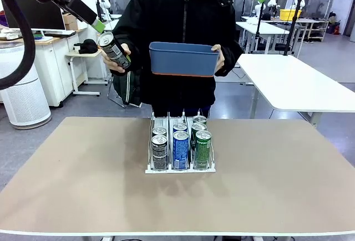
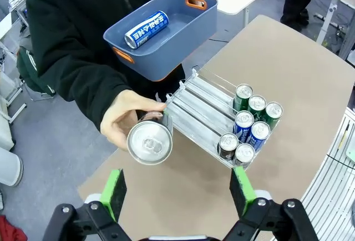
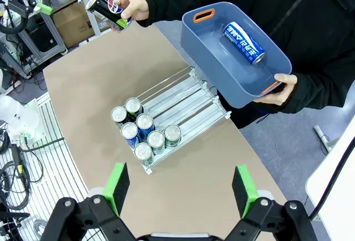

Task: Fill the beverage cans into the dispenser.
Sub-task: Pick up the Pepsi coke handed by the human.

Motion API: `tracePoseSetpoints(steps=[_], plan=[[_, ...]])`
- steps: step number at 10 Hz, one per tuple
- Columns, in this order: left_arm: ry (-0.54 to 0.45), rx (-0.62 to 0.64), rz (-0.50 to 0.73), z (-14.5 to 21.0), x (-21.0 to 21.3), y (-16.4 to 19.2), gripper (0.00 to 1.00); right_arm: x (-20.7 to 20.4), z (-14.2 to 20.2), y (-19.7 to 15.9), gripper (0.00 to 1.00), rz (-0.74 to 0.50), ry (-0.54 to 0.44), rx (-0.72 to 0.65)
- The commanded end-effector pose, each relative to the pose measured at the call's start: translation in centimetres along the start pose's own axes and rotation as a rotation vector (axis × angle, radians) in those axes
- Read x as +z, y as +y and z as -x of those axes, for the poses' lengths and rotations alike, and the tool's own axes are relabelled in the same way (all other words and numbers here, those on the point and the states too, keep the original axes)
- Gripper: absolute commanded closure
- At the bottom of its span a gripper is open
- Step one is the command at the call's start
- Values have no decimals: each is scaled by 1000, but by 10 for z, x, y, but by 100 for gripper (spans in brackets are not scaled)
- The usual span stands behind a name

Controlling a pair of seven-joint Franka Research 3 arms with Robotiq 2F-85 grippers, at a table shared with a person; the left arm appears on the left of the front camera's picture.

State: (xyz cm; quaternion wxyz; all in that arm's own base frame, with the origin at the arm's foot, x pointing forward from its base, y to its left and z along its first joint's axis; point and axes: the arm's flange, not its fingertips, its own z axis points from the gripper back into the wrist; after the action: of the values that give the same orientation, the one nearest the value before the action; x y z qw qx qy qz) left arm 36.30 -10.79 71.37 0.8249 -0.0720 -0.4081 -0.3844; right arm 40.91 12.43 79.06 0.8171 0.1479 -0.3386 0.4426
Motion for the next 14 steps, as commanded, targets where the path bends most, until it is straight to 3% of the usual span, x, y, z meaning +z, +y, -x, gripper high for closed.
tracePoseSetpoints(steps=[1,5,6,10,14], plan=[[-23,-3,59,-3,-13,5,0,0,0,-1,1,-3,-10,-6],[-26,-27,114,-7,-16,6,0,0,0,-1,1,-3,-10,-6],[11,-4,47,-5,-26,5,0,0,0,-1,1,-3,-10,-6],[31,-4,76,-3,-26,13,0,0,0,-1,1,-3,-10,-6],[53,9,10,2,-45,32,0,0,0,-1,1,-3,-10,-6]])
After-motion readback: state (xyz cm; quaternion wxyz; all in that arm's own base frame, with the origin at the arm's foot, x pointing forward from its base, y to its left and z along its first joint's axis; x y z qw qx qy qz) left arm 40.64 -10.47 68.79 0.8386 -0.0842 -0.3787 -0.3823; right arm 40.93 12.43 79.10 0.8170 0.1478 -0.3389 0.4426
